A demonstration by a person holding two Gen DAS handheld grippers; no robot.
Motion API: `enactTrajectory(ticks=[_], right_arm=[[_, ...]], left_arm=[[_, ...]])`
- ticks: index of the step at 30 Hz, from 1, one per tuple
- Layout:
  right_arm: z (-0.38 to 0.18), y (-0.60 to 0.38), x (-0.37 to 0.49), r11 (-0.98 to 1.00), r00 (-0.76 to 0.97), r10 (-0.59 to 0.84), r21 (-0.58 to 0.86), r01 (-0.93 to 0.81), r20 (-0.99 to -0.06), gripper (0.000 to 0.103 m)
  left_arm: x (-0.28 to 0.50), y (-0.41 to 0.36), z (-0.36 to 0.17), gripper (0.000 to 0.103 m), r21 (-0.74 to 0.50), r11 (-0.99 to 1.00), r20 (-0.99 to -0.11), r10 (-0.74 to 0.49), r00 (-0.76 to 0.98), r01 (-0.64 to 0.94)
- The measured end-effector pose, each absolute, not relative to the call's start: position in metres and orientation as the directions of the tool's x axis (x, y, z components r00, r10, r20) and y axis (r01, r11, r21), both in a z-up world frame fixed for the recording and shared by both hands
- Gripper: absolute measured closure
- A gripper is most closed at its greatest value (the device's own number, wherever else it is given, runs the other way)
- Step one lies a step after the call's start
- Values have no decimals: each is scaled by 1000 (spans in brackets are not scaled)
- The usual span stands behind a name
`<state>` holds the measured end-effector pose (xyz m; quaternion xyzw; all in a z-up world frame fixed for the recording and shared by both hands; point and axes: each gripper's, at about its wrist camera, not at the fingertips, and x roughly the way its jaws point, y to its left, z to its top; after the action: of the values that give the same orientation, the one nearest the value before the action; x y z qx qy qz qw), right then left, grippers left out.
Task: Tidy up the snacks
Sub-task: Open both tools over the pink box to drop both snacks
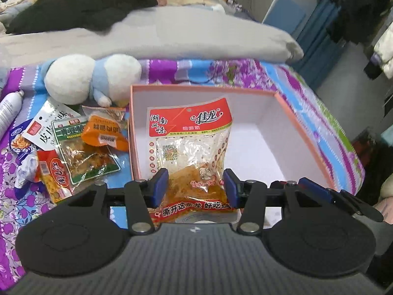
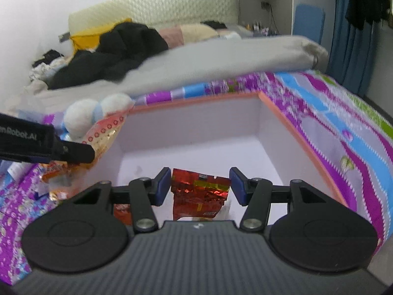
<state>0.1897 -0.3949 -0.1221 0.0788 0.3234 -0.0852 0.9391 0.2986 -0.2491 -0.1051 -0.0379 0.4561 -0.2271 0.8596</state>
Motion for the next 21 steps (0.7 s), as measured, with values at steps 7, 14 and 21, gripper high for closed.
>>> enactTrajectory(ticks=[7, 14, 21], right_arm=[[-141, -399, 193, 967, 752, -86, 125, 220, -654, 47], [-143, -404, 190, 962, 746, -66, 158, 225, -663, 37], [-126, -403, 179, 959, 767, -81, 158, 233, -637, 37]], left_arm=[[305, -256, -120, 20, -265, 892, -789, -419, 449, 368], [299, -255, -116, 18, -244, 894, -793, -406, 453, 375], [284, -247, -87, 18, -249, 882, -760, -434, 484, 400]])
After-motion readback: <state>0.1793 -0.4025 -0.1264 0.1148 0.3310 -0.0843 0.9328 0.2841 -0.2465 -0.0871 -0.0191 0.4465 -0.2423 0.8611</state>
